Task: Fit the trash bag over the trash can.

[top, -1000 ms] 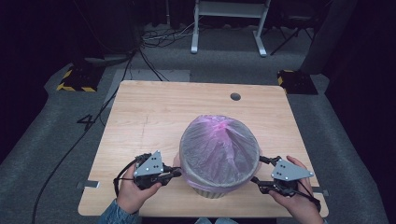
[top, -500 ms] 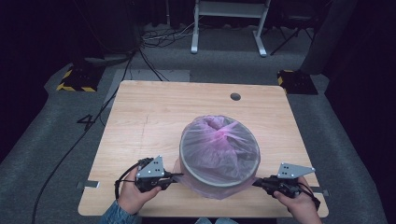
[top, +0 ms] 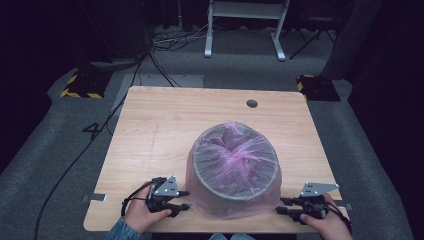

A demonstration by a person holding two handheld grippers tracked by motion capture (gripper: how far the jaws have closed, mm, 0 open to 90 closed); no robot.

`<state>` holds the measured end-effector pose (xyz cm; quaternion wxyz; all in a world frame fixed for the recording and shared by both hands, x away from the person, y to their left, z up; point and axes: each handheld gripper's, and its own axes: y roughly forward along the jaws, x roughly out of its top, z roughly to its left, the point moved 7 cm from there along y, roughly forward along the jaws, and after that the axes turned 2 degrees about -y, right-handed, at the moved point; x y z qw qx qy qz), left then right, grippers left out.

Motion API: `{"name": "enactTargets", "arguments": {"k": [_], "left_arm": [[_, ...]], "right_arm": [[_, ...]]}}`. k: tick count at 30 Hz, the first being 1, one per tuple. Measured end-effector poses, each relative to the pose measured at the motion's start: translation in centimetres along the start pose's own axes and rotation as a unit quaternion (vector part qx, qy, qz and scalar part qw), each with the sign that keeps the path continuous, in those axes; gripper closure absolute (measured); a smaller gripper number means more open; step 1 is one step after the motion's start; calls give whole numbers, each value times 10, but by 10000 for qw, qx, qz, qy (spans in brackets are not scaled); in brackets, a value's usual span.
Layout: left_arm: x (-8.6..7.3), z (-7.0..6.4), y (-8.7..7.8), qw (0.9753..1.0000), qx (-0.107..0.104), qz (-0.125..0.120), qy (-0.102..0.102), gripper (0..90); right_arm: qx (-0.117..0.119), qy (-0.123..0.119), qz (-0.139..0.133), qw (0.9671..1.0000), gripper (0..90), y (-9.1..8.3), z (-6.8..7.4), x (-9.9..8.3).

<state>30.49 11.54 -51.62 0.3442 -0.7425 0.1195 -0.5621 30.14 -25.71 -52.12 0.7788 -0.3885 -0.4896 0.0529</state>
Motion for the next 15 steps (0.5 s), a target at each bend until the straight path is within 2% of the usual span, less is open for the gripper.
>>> {"name": "enactTargets", "arguments": {"k": [1,2,4,5,7,8,9,11,13,15], "left_arm": [[3,-2,-9,9998,-25,-206,-53,454],[4,-3,-14,9995,0,-306,-57,388],[8,-3,-28,9985,205,-499,-80,282],[12,-4,-35,9975,385,-583,-62,266],[20,-3,-40,9955,604,-730,-61,186],[26,-2,-41,9945,659,-818,-48,150],[32,-2,-40,9940,652,-877,-17,164],[43,-1,-35,9935,590,-974,-5,157],[52,1,-26,9934,597,-972,75,158],[58,2,-19,9938,636,-900,177,158]], "right_arm": [[24,-118,-68,9999,325,-5,2,1],[54,-257,-115,9996,250,-11,6,1],[32,-401,-202,9990,209,-22,11,4],[-41,-439,-305,9986,196,-26,12,7],[-242,-532,-581,9966,160,-32,15,17],[-296,-581,-734,9952,160,-32,18,24],[-320,-680,-949,9926,161,-31,21,35],[-347,-832,-1168,9891,160,-28,24,50],[-388,-1031,-1224,9864,160,-20,23,65],[-343,-1186,-1156,9856,171,-14,22,73]]}}
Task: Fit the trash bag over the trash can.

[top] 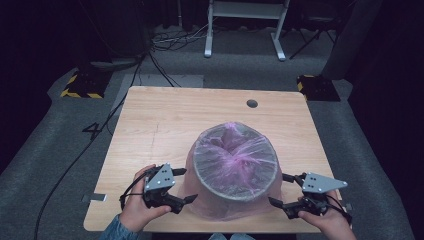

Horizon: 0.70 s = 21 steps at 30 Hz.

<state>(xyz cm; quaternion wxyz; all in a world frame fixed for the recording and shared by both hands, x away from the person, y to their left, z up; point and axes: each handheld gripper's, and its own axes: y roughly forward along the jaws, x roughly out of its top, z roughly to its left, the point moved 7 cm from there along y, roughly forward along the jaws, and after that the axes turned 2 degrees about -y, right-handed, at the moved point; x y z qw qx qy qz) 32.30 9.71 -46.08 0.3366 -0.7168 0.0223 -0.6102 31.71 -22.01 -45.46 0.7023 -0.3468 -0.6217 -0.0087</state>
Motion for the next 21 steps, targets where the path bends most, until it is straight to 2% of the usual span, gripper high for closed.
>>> {"name": "enactTargets", "arguments": {"k": [1,2,3,4,5,6,7,8,9,10,11,12,13,14,15,17,21], "left_arm": [[2,1,4,10000,6,2,-24,158],[5,3,7,10000,8,5,-26,158],[7,5,9,10000,-8,-39,-31,158],[8,8,11,10000,-52,-51,-56,158],[8,10,12,9998,-144,-67,-71,143],[9,12,12,9997,-228,-74,-93,136],[9,13,13,9996,-244,-83,-139,137],[9,14,14,9994,-310,-94,-156,145],[8,12,15,9988,-476,-90,-87,212],[7,9,15,9977,-668,-85,-24,334],[6,7,16,9975,-700,-71,30,442],[5,6,16,9975,-678,27,211,505],[4,4,16,9971,-717,76,232,699],[4,3,16,9969,-753,79,209,780],[3,3,16,9970,-743,66,227,899],[1,4,18,9972,-688,222,169,900],[-15,11,24,9965,-564,619,-38,900]], "right_arm": [[34,-85,51,9999,209,4,-2,2],[50,-93,79,9999,291,7,-4,4],[245,-102,156,9995,550,8,-6,5],[441,-114,189,9988,628,9,-6,5],[479,-54,175,9987,700,10,-8,6],[478,-39,208,9986,813,10,-10,6],[442,54,193,9988,866,10,-13,6],[425,156,173,9988,897,10,-14,5],[372,292,157,9988,900,10,-17,4],[303,400,168,9986,900,10,-20,1],[245,480,209,9983,900,11,-23,-2],[204,561,252,9979,900,12,-25,-6],[194,638,300,9973,900,15,-26,-12],[201,666,356,9969,900,17,-25,-16],[215,697,405,9965,900,19,-24,-20],[224,764,480,9957,900,23,-23,-28],[2,885,685,9937,900,22,-28,-44]]}}
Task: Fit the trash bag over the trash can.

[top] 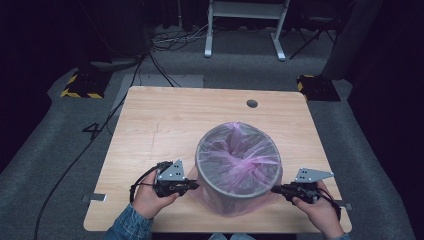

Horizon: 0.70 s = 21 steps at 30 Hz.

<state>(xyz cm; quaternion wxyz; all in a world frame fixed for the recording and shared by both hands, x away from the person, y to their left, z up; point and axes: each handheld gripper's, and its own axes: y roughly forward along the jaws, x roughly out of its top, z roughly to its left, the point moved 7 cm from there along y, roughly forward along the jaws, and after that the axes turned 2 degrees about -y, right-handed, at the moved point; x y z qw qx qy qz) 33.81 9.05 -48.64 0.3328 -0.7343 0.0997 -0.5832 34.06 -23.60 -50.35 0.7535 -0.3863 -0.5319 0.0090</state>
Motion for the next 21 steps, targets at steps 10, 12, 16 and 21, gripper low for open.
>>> {"name": "enactTargets", "arguments": {"k": [10,12,16,21], "left_arm": [[-33,3,0,9973,-95,387,-612,893],[-32,-10,-7,9972,-461,285,-514,869],[-37,-19,-15,9978,-473,279,-360,872],[-31,-6,-21,9992,109,-235,-316,383]], "right_arm": [[-124,543,538,9970,900,-8,-5,-36],[-106,567,568,9967,900,-15,-2,-38],[-88,593,660,9960,900,-36,5,-45],[-19,242,855,9960,475,-46,12,-48]]}}
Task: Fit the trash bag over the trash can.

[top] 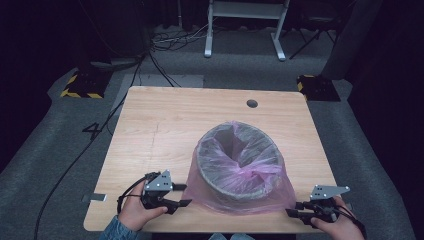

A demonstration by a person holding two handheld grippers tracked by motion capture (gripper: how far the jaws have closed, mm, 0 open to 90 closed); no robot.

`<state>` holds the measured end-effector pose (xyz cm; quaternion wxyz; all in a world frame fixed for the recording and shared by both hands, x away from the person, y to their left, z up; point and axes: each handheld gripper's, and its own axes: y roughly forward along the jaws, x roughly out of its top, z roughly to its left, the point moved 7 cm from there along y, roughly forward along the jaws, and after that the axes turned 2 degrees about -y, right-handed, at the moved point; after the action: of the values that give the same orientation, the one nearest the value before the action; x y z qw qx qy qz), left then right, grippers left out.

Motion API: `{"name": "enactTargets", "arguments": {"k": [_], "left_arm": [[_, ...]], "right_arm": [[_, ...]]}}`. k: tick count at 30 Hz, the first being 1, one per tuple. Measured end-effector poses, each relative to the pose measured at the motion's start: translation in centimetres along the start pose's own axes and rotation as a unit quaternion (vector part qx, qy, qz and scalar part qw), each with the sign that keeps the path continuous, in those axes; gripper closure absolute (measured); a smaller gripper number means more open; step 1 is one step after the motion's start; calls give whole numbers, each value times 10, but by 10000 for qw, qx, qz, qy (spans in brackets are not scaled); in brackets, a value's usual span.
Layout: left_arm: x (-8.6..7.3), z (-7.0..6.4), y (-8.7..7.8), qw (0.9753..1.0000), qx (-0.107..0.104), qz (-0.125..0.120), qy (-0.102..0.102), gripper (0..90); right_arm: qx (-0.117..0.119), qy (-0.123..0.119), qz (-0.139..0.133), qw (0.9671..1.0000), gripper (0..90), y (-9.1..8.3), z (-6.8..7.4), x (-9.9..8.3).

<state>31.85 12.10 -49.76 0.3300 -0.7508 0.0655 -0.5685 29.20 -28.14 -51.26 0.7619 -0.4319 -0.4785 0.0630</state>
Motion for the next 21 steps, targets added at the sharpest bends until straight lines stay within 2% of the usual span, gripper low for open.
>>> {"name": "enactTargets", "arguments": {"k": [1,3,5,6,9,13,15,16,17,21], "left_arm": [[2,2,-3,10000,40,-85,-2,357],[7,6,-12,9993,190,-326,-34,291],[10,11,-20,9983,327,-477,-81,293],[11,15,-24,9972,461,-560,-159,291],[9,28,-30,9943,836,-590,-313,283],[-2,43,-33,9869,1434,-408,-609,284],[-10,47,-33,9821,1733,-264,-695,282],[-15,49,-33,9803,1831,-198,-708,281],[-21,50,-31,9785,1881,-167,-826,279],[-35,54,-27,9746,2070,63,-850,276]], "right_arm": [[-68,-140,-186,9997,380,-4,0,5],[-110,-218,-516,9984,302,-15,2,17],[-126,-197,-773,9967,276,-27,3,29],[-137,-175,-899,9957,275,-33,4,36],[-155,-227,-1186,9926,254,-51,6,58],[-229,-152,-1559,9874,241,-70,7,93],[-291,-154,-1704,9848,239,-76,6,108],[-346,-195,-1779,9833,237,-78,6,117],[-409,-247,-1850,9816,236,-81,5,126],[-439,-388,-2019,9777,224,-83,8,161]]}}
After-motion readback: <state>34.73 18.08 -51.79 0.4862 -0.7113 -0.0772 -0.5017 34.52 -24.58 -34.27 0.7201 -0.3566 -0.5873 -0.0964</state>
